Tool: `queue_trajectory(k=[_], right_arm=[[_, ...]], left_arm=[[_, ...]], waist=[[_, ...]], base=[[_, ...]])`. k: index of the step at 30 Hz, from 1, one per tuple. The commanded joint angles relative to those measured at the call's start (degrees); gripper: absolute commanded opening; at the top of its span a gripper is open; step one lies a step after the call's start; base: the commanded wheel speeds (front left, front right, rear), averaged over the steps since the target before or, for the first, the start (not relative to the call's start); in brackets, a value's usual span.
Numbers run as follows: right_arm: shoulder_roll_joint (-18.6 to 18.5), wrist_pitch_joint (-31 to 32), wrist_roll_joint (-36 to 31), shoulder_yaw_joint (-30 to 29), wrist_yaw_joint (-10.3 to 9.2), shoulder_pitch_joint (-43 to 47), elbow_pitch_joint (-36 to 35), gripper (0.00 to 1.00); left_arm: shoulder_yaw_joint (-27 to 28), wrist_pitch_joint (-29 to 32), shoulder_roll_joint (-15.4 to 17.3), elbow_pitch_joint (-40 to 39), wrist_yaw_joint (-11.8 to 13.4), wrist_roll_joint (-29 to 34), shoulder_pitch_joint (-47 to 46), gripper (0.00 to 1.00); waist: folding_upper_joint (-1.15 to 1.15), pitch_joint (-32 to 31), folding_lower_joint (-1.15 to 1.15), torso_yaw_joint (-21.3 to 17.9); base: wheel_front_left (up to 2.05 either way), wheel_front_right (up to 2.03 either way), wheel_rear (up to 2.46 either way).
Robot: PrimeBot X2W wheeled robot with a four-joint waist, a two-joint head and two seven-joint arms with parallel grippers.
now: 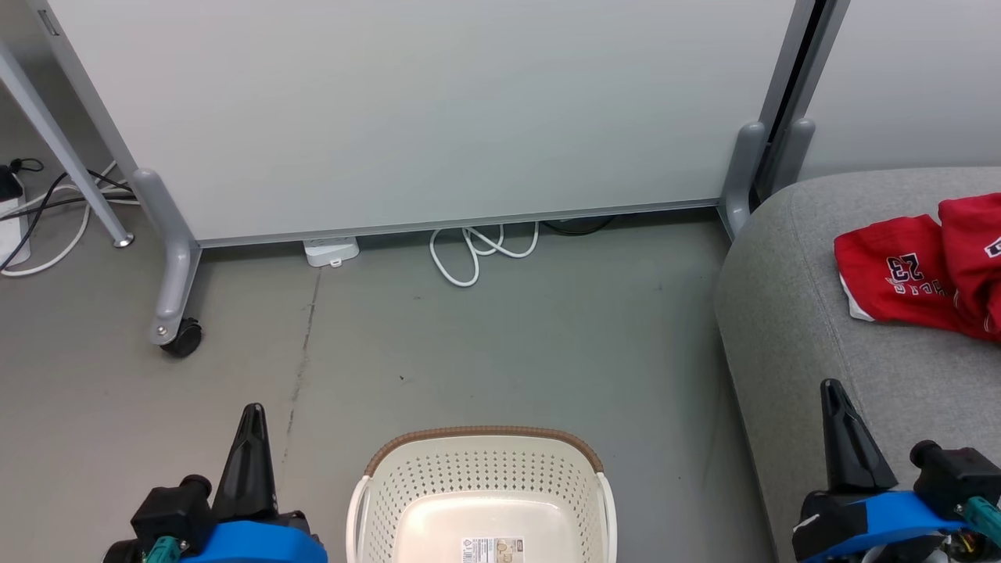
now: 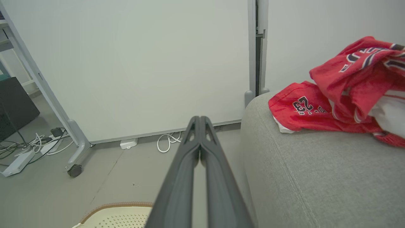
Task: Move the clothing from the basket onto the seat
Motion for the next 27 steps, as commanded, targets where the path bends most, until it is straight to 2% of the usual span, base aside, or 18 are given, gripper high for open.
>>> queue_trajectory(k=[1, 27], right_arm=[[-0.1, 0.9, 4.1, -0.2, 0.0, -1.1, -0.7, 0.0], [-0.2, 6.8, 29.4, -0.1, 0.01, -2.1, -0.9, 0.0]], left_arm=[[0.6, 0.8, 0.1, -0.8, -0.4, -3.9, -1.6, 0.0], [2.6, 6.7, 0.1, -0.7, -1.8, -29.0, -3.5, 0.0]], waist=[[0.0, 0.0, 0.0, -0.1], [0.0, -0.2, 0.0, -0.7]], base=[[0.0, 0.0, 0.0], [0.0, 0.0, 0.0]])
